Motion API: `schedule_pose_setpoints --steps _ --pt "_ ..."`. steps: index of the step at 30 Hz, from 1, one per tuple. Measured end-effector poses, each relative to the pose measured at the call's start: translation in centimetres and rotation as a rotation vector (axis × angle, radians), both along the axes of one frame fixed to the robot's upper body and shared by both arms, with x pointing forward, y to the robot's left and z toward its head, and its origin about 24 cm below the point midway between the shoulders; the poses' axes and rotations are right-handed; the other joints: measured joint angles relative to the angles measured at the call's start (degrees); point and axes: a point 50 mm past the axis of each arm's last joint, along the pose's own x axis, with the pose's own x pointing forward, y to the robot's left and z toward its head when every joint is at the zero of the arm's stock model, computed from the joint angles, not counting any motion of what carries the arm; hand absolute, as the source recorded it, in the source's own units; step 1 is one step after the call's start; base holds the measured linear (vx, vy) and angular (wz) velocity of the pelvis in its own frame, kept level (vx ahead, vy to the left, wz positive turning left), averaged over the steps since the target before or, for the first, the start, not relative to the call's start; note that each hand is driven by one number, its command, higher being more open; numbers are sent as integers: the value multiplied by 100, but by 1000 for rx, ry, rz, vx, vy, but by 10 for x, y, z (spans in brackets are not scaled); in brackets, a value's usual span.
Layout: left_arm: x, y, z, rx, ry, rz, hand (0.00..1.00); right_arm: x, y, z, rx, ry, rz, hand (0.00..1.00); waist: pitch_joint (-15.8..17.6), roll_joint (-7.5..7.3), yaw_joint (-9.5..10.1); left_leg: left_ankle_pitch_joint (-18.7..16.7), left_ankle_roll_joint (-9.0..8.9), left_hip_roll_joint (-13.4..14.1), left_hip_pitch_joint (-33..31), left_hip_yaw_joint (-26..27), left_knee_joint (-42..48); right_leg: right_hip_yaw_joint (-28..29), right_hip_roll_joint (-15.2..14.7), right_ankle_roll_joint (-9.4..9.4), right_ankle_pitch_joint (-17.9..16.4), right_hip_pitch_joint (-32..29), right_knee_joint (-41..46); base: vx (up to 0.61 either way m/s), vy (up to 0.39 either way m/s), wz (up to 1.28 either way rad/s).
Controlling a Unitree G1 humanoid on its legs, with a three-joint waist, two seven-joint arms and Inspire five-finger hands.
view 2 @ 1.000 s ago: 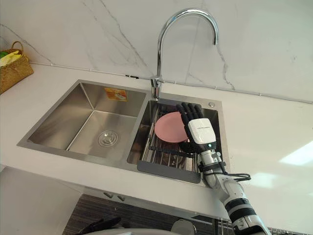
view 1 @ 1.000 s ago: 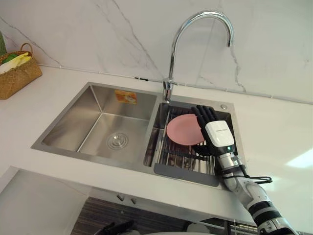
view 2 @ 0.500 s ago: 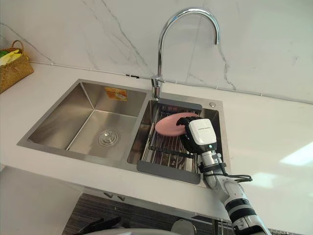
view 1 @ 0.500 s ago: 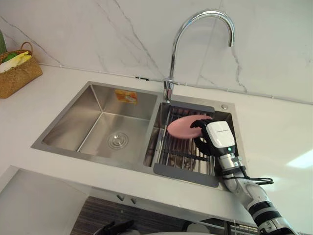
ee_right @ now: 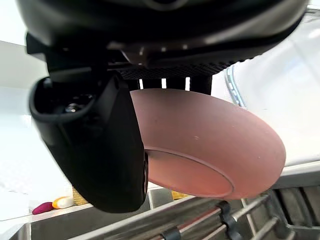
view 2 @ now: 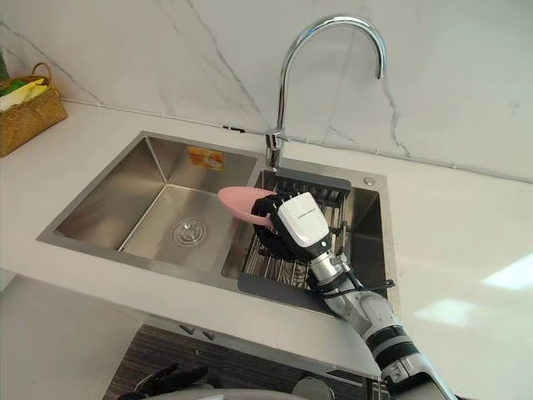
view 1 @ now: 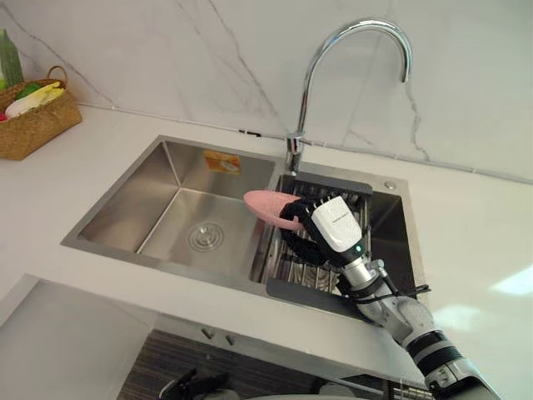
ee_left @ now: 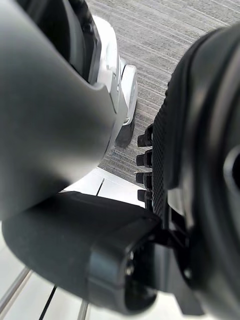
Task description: Walk over to the sink, pick up the cup, carry it to the dishwasher, place the cup inside the dishwasher, then close the dishwasher door
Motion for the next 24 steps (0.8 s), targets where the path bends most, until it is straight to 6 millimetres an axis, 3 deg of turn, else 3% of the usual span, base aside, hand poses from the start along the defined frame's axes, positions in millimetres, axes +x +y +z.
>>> schedule_pose_setpoints --steps 6,10,13,18,21,24 --pt "-2 0 0 -7 2 23 100 2 0 20 53 -56 -10 0 -1 2 -56 -1 0 16 -1 71 -12 56 77 -7 151 51 -254 -7 2 -7" --pt "-3 -1 -1 -12 3 40 100 1 -22 47 129 -163 -111 0 -1 1 -67 -8 6 18 15 192 -14 149 113 -14 250 53 -384 -12 10 -13" --pt "-6 0 -1 -7 10 44 100 -6 -59 63 175 -263 -277 0 -4 -1 -158 -19 15 13 45 246 -13 199 113 -13 263 53 -390 -20 12 -10" --pt "-13 0 -2 4 30 51 100 -42 -137 83 170 -438 -620 0 -15 -5 -389 -94 35 -11 134 552 -10 492 88 -6 212 -168 -138 -22 22 -27" --pt "-16 2 -2 12 56 37 100 -66 -170 98 150 -550 -786 0 -20 -82 -529 -130 57 -68 197 893 -42 800 45 5 148 -505 217 -40 34 -57" --pt "-20 4 -3 20 84 32 100 -85 -188 106 137 -641 -882 0 -59 -132 -696 -192 32 -123 259 1150 -50 1059 63 8 156 -648 270 -44 32 -53"
